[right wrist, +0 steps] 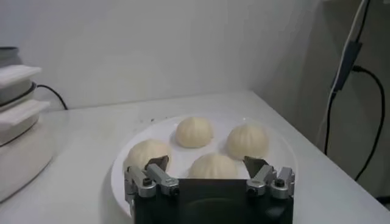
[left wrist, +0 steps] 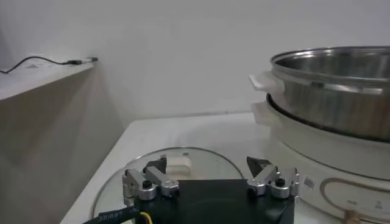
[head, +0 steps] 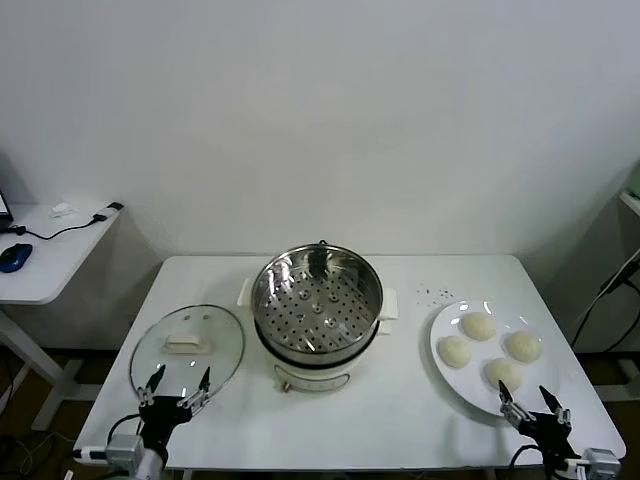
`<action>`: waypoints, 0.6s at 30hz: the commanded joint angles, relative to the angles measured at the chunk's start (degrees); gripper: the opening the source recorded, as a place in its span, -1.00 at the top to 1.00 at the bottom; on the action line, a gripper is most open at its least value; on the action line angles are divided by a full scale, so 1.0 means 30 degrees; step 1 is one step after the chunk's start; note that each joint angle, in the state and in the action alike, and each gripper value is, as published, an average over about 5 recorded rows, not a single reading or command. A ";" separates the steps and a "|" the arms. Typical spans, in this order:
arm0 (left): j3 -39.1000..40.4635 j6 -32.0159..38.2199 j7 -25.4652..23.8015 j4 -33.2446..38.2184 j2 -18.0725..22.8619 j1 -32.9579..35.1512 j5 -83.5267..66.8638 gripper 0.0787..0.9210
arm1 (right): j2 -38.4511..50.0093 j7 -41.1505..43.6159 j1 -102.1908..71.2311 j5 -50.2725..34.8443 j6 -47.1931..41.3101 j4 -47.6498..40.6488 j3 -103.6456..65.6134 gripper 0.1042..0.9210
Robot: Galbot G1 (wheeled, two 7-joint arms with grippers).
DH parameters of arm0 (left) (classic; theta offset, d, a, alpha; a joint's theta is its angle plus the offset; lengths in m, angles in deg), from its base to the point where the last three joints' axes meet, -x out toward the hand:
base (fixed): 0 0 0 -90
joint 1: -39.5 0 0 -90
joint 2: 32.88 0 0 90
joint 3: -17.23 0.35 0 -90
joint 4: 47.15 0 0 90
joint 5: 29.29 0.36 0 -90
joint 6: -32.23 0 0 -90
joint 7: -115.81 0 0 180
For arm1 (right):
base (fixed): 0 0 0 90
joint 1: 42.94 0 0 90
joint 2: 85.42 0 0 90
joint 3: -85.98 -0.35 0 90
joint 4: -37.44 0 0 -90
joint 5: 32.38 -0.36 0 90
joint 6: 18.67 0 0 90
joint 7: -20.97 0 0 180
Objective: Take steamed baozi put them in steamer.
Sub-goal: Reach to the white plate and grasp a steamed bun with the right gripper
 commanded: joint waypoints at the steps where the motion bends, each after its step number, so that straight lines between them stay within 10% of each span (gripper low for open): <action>1: 0.0001 -0.0050 0.0000 0.0110 -0.0040 0.0007 -0.0028 -0.77 | 0.1573 -0.0200 0.4240 0.1816 -0.1941 0.0193 -0.0990 -0.76; 10: 0.0054 0.0153 0.0014 0.0302 -0.0386 0.0038 -0.0338 -0.77 | 0.8513 0.1552 1.9505 -0.0645 -0.6222 -0.4776 0.8412 -0.76; 18: 0.0062 0.0401 0.0045 0.0621 -0.0661 0.0375 -0.0629 -0.77 | 1.2103 1.4722 3.3675 0.3923 -0.4203 -0.9701 2.5171 -0.76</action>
